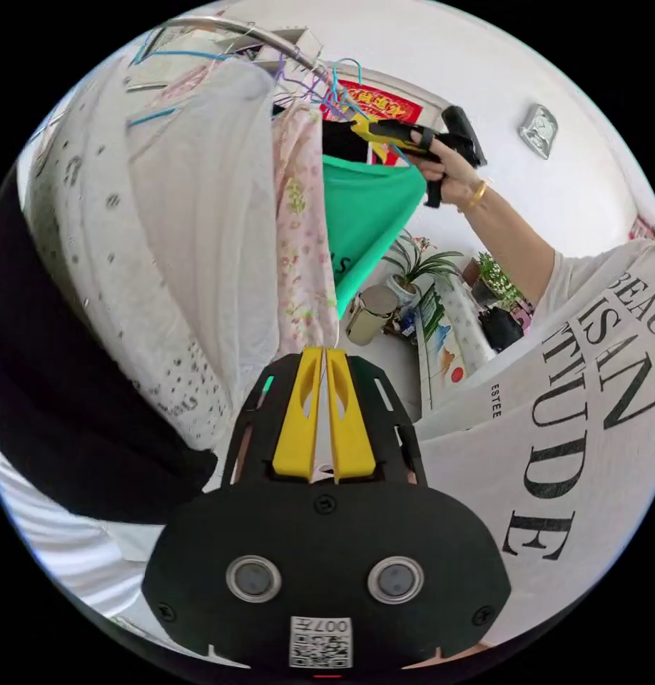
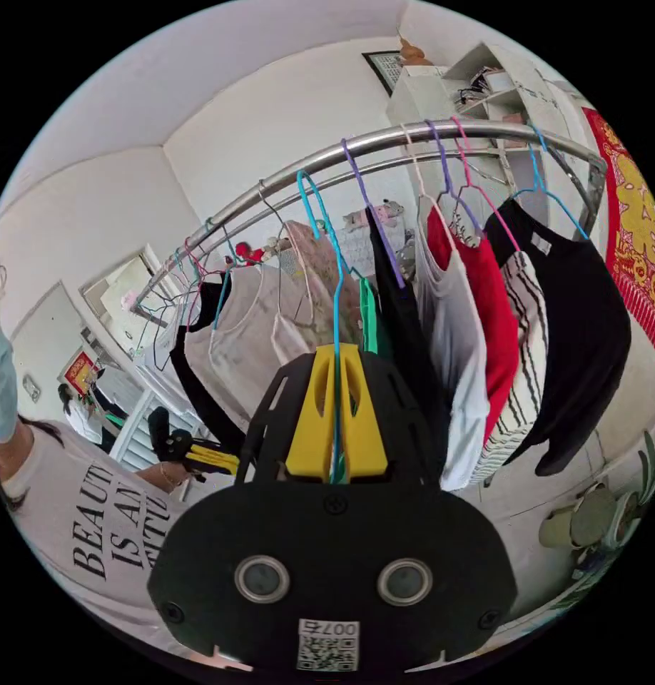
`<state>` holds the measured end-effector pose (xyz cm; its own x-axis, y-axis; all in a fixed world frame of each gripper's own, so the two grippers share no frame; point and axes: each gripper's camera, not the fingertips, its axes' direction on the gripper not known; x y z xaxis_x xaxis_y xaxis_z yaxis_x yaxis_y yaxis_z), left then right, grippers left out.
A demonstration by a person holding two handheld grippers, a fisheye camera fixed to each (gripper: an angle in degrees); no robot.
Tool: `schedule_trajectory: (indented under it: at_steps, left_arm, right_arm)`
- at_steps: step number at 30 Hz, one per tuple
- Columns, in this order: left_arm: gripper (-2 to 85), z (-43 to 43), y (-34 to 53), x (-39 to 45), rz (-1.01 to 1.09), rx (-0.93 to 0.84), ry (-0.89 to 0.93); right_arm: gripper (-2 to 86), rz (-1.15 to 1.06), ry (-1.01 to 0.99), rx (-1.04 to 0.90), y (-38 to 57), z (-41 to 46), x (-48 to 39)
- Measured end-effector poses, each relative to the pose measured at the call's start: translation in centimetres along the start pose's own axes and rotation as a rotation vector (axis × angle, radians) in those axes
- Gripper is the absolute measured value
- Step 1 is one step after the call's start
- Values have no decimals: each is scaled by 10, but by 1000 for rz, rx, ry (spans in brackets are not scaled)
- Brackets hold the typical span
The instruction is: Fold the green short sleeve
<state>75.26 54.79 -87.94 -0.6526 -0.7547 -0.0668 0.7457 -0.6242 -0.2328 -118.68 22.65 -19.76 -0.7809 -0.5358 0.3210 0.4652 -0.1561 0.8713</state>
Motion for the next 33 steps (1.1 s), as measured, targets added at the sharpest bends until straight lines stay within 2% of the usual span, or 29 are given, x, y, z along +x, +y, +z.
schedule_trajectory:
  at_steps: [4, 10, 13, 18, 23, 25, 27, 29, 33]
  left_arm:
    - [30, 5, -50, 48, 191, 118, 61]
    - [110, 43, -116, 128, 400, 300, 86]
    - [133, 81, -147, 165, 465, 357, 203]
    - [160, 177, -192, 271, 660, 158, 555]
    - [120, 265, -191, 451, 892, -64, 1032]
    - [68, 278, -184, 515, 975, -138, 1175]
    - [10, 281, -172, 573, 1043, -166, 1241]
    - [-1, 287, -159, 640, 1073, -249, 1385]
    - [-7, 293, -131, 721, 1100, -355, 1548]
  right_arm:
    - [-2, 79, -12, 97, 91, -117, -15]
    - [-2, 159, 162, 212, 205, -257, -104]
    - [-2, 215, 280, 222, 251, -303, -162]
    - [-2, 310, 480, 238, 318, -361, -262]
    - [-2, 408, 699, 270, 390, -416, -374]
    - [-1, 444, 761, 306, 416, -439, -413]
    - [-1, 485, 840, 342, 442, -461, -455]
    - [-2, 552, 988, 389, 480, -488, -514]
    - [-2, 752, 1267, 451, 541, -518, -587]
